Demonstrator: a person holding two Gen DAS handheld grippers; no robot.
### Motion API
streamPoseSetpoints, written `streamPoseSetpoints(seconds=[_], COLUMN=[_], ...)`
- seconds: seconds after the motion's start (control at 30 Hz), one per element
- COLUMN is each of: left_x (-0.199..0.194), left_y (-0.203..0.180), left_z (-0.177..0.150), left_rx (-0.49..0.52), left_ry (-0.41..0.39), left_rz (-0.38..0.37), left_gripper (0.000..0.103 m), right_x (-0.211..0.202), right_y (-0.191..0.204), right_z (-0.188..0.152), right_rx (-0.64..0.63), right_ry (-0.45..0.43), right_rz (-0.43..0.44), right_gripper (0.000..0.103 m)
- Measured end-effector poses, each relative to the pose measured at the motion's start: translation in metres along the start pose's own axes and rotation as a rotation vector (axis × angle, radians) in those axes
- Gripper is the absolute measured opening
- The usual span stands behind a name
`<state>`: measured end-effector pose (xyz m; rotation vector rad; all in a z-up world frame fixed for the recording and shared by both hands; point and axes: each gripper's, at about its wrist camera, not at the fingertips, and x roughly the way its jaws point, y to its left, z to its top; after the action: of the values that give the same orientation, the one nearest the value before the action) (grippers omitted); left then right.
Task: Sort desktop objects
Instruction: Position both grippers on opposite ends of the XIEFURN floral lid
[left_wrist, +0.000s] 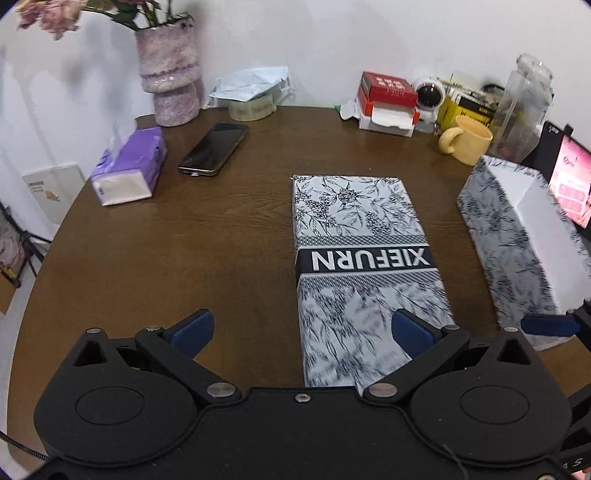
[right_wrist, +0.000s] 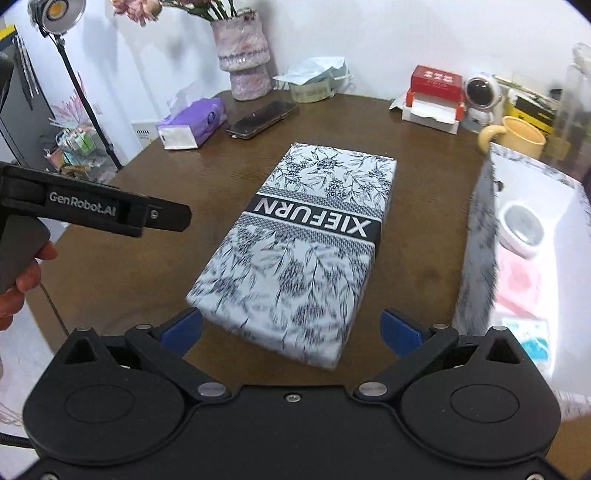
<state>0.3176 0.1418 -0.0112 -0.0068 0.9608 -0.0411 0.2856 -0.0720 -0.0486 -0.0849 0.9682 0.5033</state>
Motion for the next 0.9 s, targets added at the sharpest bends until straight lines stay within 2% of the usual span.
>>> streamPoseSetpoints(seconds=[0.33,0.47,0.6,0.9], left_x=[0.070,0.094,0.111,0.133], left_y=[0.002,-0.003,-0.005,-0.002], left_z=[0.029,0.034,0.034,0.034], left_rx=[0.039,0.057,0.051,-0.007], left_ry=[0.059,0.088,0.116,0.148], left_rz=[-0.021,-0.045,-0.061,-0.094], left_gripper=[0.103,0.103,0.103,0.103], right_x=[0.070,0.091,0.107,0.120], right_y=[-0.024,-0.033,-0.043,-0.052], right_z=[0.026,0.028,0.027,0.029], right_rx=[0.066,0.094,0.133,0.187], right_ry=[0.052,0.066,0.084,0.049], right_rz=[0.008,-0.022,-0.028,0.045], right_gripper=[0.103,0.103,0.103,0.103])
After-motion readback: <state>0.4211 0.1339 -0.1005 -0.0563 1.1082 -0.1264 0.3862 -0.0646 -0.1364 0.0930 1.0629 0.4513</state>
